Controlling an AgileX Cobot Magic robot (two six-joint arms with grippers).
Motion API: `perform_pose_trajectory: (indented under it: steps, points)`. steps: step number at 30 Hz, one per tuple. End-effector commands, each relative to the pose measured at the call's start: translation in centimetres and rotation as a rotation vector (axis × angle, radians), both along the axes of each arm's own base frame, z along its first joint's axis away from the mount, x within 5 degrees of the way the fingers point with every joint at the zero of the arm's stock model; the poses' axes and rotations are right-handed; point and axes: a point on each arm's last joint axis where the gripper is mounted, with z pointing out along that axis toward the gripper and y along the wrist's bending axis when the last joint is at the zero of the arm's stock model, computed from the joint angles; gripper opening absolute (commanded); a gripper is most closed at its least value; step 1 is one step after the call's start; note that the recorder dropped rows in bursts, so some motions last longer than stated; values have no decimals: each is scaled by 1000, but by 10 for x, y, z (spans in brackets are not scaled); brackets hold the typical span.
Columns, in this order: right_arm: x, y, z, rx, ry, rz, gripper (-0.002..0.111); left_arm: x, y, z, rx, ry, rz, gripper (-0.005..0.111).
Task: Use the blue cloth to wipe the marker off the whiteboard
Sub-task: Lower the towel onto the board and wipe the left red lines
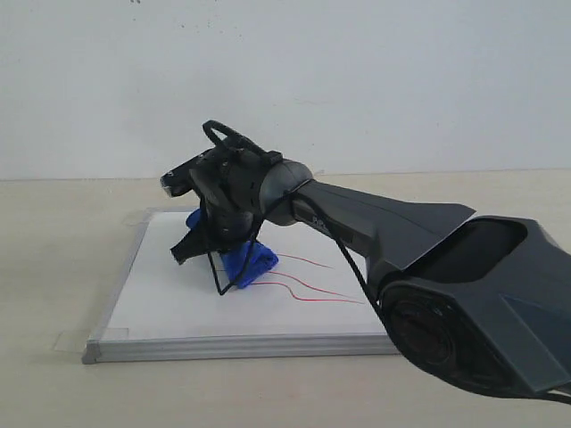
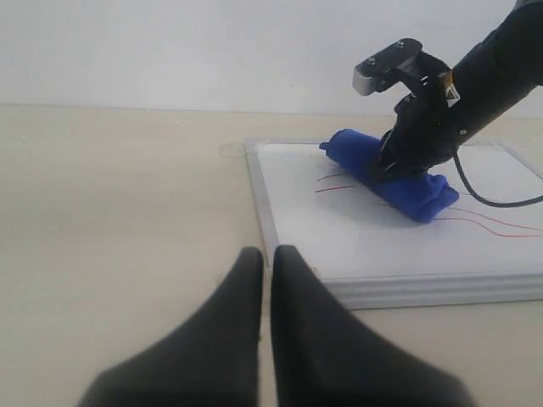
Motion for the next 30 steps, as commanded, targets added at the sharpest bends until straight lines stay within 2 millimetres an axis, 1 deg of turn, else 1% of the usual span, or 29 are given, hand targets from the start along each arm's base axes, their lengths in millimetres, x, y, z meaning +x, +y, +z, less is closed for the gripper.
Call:
perform_pose_trajectory:
  steps: [1,3,5,8,10,12,15,18,20,22,25,26,28,30]
  points:
    - [-1,4,-12,124,90,11,0,0,0,-1,9,3,0,4]
    - [-4,20,-7,292,99,78,0,0,0,-1,9,3,0,4]
    - [-7,34,0,421,82,139,0,0,0,-1,9,3,0,4]
    - [-11,45,5,483,44,183,0,0,0,-1,9,3,0,4]
    - [-11,45,5,485,38,182,0,0,0,-1,9,3,0,4]
    - [-7,40,5,471,37,176,0,0,0,-1,9,3,0,4]
    - [0,28,1,391,25,164,0,0,0,-1,9,3,0,4]
    - [8,12,-3,294,16,60,0,0,0,-1,9,3,0,4]
    - [13,5,-4,259,1,-12,-1,0,0,-1,9,3,0,4]
    - [15,2,-3,256,-21,-61,0,0,0,-1,9,3,0,4]
    - [16,7,0,350,-22,-94,0,0,0,-1,9,3,0,4]
    - [14,12,1,385,-21,-83,0,0,0,-1,9,3,0,4]
    - [9,22,3,422,-20,-28,0,0,0,-1,9,3,0,4]
    - [0,32,3,408,-22,73,0,0,0,-1,9,3,0,4]
